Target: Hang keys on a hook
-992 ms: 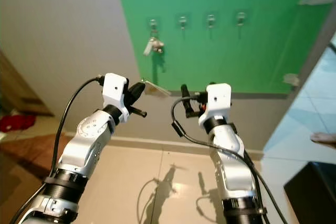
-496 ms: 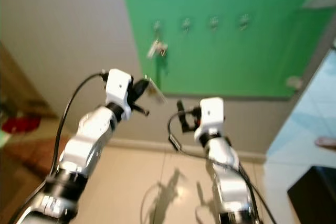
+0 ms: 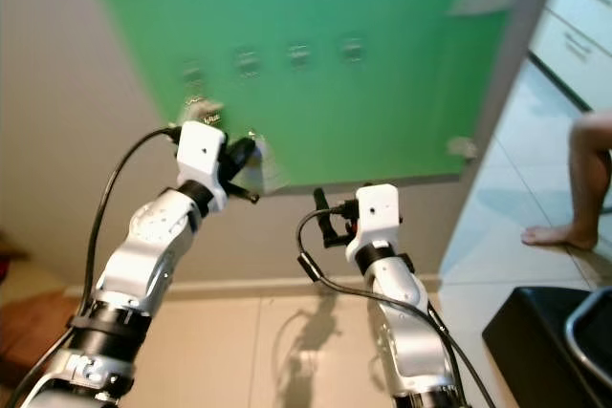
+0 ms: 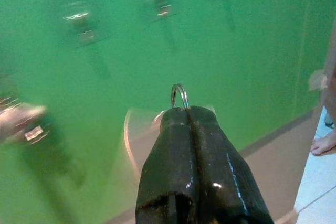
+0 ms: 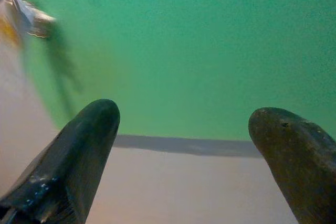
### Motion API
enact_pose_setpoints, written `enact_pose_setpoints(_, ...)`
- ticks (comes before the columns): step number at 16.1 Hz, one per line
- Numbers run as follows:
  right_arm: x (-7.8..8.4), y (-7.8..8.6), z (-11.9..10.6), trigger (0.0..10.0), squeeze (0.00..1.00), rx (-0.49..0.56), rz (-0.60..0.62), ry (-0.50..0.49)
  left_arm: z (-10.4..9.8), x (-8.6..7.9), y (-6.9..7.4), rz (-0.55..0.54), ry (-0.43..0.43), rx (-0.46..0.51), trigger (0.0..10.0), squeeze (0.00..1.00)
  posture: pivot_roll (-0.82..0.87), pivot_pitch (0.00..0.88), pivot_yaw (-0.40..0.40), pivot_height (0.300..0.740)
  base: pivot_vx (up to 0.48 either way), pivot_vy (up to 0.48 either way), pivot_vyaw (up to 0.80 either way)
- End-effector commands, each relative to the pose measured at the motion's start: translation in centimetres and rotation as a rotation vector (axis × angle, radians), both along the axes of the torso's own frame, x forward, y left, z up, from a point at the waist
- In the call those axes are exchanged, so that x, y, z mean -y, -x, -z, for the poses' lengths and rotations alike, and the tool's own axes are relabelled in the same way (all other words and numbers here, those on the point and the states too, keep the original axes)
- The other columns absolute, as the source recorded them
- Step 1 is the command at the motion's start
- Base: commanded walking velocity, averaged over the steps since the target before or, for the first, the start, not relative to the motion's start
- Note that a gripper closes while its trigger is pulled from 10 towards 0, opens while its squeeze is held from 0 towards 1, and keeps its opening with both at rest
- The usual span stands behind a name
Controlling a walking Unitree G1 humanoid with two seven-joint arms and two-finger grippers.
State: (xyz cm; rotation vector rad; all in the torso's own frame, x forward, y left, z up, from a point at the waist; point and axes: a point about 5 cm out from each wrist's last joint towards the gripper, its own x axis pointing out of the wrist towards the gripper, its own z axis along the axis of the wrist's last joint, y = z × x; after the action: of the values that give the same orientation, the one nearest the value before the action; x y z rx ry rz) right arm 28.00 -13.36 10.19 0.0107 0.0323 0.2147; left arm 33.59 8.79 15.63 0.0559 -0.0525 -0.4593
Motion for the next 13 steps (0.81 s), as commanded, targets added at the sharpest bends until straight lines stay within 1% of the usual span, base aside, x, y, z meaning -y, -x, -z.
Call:
enact_pose_setpoints(1, 0.0, -0.1, -0.4, 10.0, 0.0, 0.015, 0.005, 0.002, -0.3, 0.1, 0.0, 0.006, -0.011, 0.014, 0.0, 0.0, -0.12, 0.0, 0.12, 0.74, 0.435, 0.0, 0.0)
enact_pose_setpoints(2, 0.0, -0.1, -0.3, 10.0, 0.0, 0.013, 0.003, 0.003, -0.4, 0.1, -0.1, 0.009, -0.025, 0.022, 0.0, 0.0, -0.12, 0.0, 0.12, 0.74, 0.33, 0.0, 0.0)
enact_pose_setpoints(3, 0.0, 0.0, -0.2, 10.0, 0.0, 0.011, 0.002, 0.004, -0.5, 0.3, -0.2, 0.027, -0.032, 0.015, 0.0, 0.0, -0.12, 0.0, 0.12, 0.74, 0.0, 0.0, 0.0)
enact_pose_setpoints(5, 0.0, 0.1, 0.0, 10.0, 0.0, 0.007, -0.001, 0.006, -0.7, 0.3, -0.7, 0.027, -0.057, 0.021, 0.0, 0.0, -0.12, 0.0, 0.119, 0.74, 0.0, 0.0, 0.0)
enact_pose_setpoints(7, 0.1, 0.2, 0.1, 10.0, 0.0, 0.005, -0.003, 0.005, -1.4, -0.6, -1.9, -0.041, -0.051, 0.026, 0.0, 0.0, -0.13, 0.0, 0.123, 0.74, 0.0, 0.0, 0.0)
enact_pose_setpoints(8, 0.1, 0.2, 0.1, 10.0, 0.0, 0.004, -0.003, 0.006, -1.6, -0.9, -2.3, -0.058, -0.052, 0.026, 0.0, 0.0, -0.13, 0.0, 0.123, 0.74, 0.0, 0.0, 0.0)
enact_pose_setpoints(9, 0.2, 0.3, 0.2, 10.0, 0.0, 0.003, -0.003, 0.006, -1.9, -0.9, -2.6, -0.057, -0.059, 0.033, 0.0, 0.0, -0.13, 0.0, 0.123, 0.74, 0.0, 0.0, 0.0)
enact_pose_setpoints(10, 0.1, 0.4, 0.3, 10.0, 0.0, 0.0, -0.004, 0.008, -2.3, -1.0, -3.3, -0.071, -0.066, 0.038, 0.0, 0.0, -0.13, 0.0, 0.121, 0.74, 0.0, 0.0, 0.0)
enact_pose_setpoints(13, 0.1, 0.6, 0.5, 10.0, 0.0, -0.005, -0.006, 0.012, -2.9, -1.3, -4.3, -0.1, -0.079, 0.044, 0.0, 0.0, -0.13, 0.0, 0.123, 0.74, 0.0, 0.0, 0.0)
